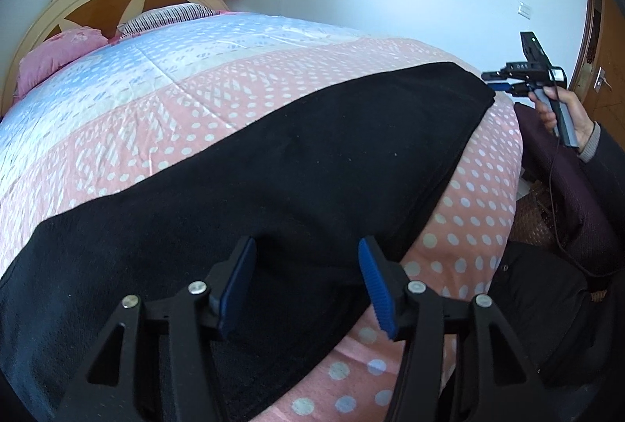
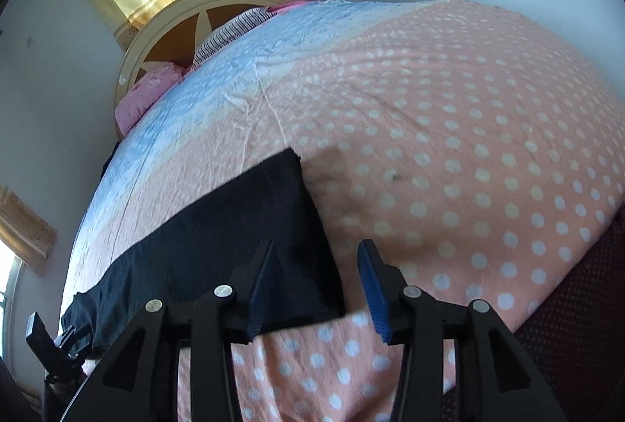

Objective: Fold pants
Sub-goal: 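Open the left tool, then the right tool, releasing the pants, then pinch the folded pants with the right tool while the left tool grasps its end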

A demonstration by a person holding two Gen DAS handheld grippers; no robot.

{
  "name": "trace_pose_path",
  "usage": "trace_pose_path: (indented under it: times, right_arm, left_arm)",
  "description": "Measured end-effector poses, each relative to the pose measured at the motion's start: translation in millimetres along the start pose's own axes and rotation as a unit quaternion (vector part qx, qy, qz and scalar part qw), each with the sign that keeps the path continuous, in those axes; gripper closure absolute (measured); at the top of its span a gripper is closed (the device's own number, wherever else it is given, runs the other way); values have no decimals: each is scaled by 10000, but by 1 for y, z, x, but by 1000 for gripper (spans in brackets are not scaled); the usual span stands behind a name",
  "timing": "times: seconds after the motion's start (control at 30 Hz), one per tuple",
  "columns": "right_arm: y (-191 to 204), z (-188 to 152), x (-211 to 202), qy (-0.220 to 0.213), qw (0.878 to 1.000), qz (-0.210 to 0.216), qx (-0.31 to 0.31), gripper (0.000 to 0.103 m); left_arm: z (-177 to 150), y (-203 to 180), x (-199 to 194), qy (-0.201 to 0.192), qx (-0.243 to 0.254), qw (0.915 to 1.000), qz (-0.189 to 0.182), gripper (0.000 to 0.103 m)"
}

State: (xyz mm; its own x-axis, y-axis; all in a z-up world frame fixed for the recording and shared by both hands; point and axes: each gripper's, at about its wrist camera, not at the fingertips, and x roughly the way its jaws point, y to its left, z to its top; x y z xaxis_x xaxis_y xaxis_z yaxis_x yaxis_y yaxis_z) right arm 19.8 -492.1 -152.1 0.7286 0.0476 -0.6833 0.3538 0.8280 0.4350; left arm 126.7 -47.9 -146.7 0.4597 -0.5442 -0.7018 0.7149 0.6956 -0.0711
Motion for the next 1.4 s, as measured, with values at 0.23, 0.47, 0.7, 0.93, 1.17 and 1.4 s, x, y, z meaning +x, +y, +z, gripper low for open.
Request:
trace_pose_path:
  times: [0.23, 0.47, 0.7, 0.93, 1.17, 1.4]
  right_arm:
    - [19, -10, -15, -204, 9985, -226, -464, 98]
    - [-4, -18, 0, -45, 9990, -392, -228, 98]
    - [29, -14, -24, -529, 9917, -991, -630, 56]
    - [166, -42, -3, -170, 9773, 371, -2079, 55]
    - [293, -135, 52, 753, 9100, 1348, -3849, 55]
    - [301, -161, 68, 576, 8730, 554, -4812, 59]
  left_arm:
    - [0, 1, -1, -13, -21, 10000, 11, 45]
    - [-2, 6, -1, -32, -79, 9999, -68, 45]
    - [-1, 1, -5, -60, 15, 9999, 116, 44]
    - [-1, 13, -23, -399, -144, 9983, 403, 37]
    - [-13, 39, -26, -319, -567, 9945, 817, 37]
    - [-24, 55, -36, -404, -793, 9927, 810, 33]
